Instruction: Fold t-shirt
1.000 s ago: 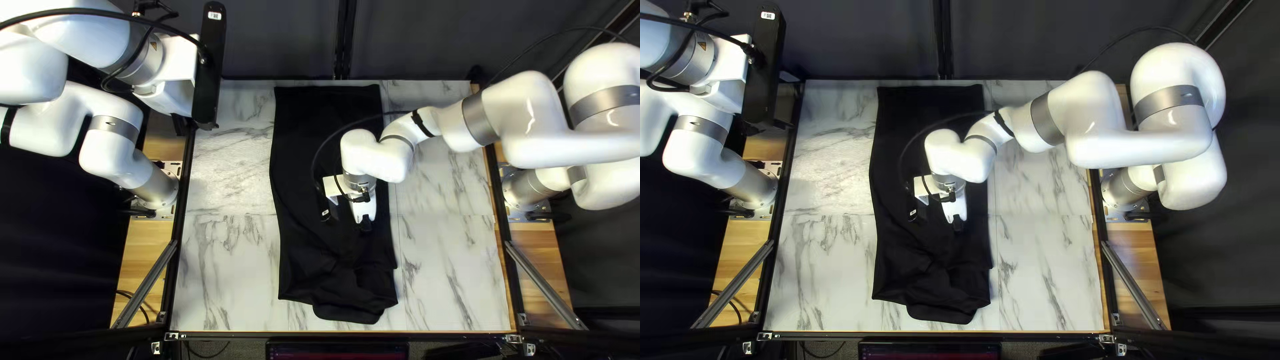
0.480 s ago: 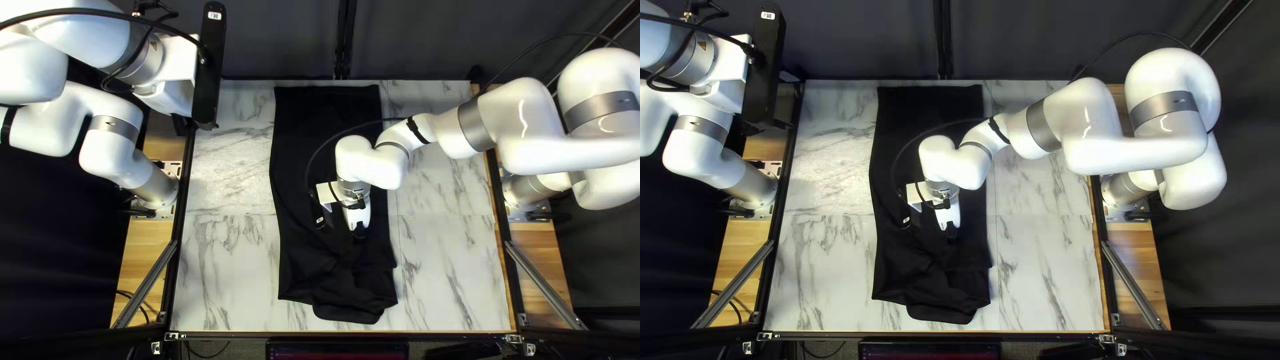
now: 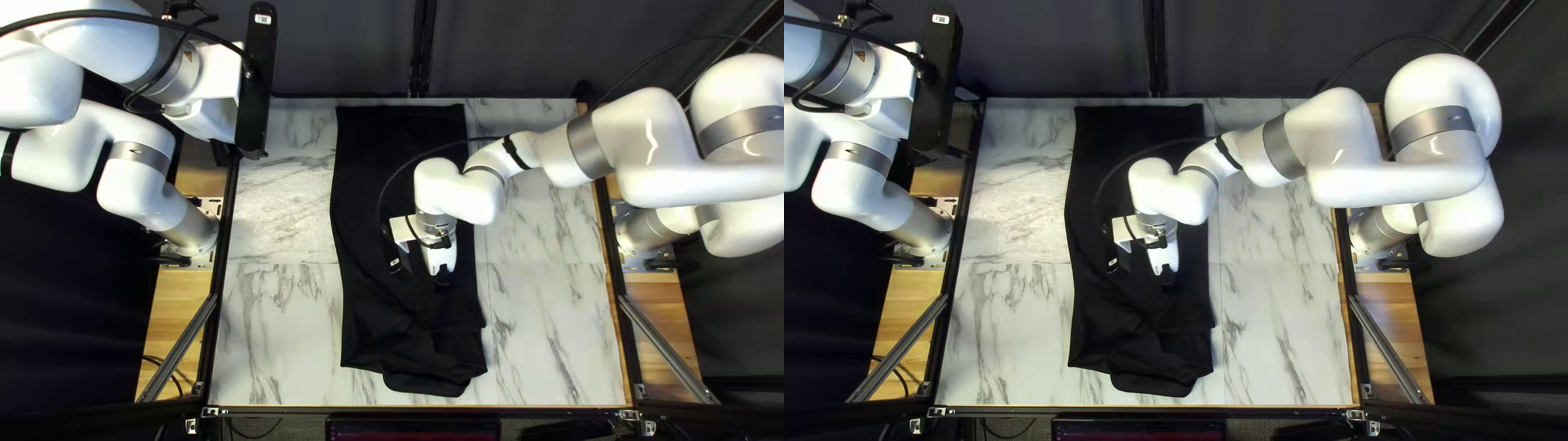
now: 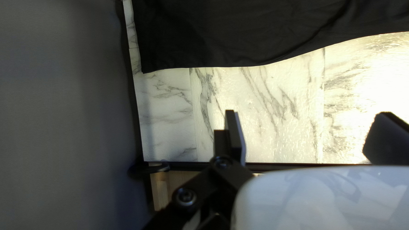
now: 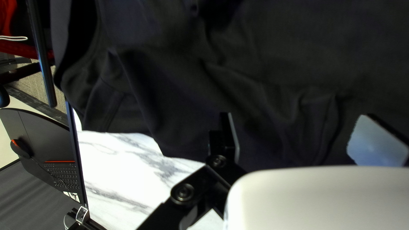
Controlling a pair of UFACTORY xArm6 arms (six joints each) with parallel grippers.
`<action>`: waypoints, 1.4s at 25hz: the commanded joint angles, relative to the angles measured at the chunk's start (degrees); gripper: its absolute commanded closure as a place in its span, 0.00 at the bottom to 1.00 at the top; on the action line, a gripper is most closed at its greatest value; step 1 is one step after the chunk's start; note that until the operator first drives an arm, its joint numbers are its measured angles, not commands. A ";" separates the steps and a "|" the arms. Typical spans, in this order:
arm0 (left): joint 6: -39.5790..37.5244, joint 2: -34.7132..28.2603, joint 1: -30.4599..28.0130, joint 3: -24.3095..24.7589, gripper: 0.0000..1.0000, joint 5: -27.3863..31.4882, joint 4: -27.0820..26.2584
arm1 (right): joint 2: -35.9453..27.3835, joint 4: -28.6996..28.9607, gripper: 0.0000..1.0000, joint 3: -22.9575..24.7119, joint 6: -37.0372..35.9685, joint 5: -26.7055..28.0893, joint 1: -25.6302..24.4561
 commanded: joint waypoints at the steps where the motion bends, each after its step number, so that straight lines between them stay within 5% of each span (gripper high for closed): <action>1: 0.00 0.00 0.00 0.00 0.00 0.00 0.00 | 0.38 -0.01 0.00 -0.47 0.17 0.25 -0.08; 6: 0.00 0.00 0.00 0.00 0.00 0.00 0.00 | 1.54 -0.11 0.00 -1.40 -0.27 0.78 -0.20; 8: 0.00 0.00 0.00 0.00 0.00 0.00 0.00 | 1.61 -0.10 0.30 -1.38 -0.39 0.91 -0.27; 9: 0.00 0.00 0.00 0.00 0.00 0.00 0.00 | 1.65 -0.12 0.30 -1.41 -0.39 1.05 -0.30; 11: 0.00 0.00 0.00 0.00 0.00 0.00 0.00 | 1.76 -0.27 0.86 -1.73 -0.14 1.40 -0.33; 12: 0.00 0.00 0.00 0.00 0.00 0.00 0.00 | 1.73 -0.38 0.96 -1.81 0.01 1.52 -0.35; 26: 0.00 0.00 0.00 0.00 0.00 0.00 0.00 | 1.78 -2.45 1.00 -4.65 2.51 2.33 0.22; 29: 0.00 0.00 0.00 0.00 0.00 0.00 0.00 | 1.79 -2.75 0.96 -4.70 2.59 2.22 0.10; 31: 0.00 0.00 0.00 0.00 0.00 0.00 0.00 | 1.89 -2.74 0.16 -4.64 2.37 2.08 -0.02; 33: 0.00 0.00 0.00 0.00 0.00 0.00 0.00 | 2.00 -2.65 0.00 -4.64 2.17 2.10 -0.14; 35: 0.00 0.00 0.00 0.00 0.00 0.00 0.00 | 2.28 -2.28 0.00 -4.80 1.64 2.39 -0.44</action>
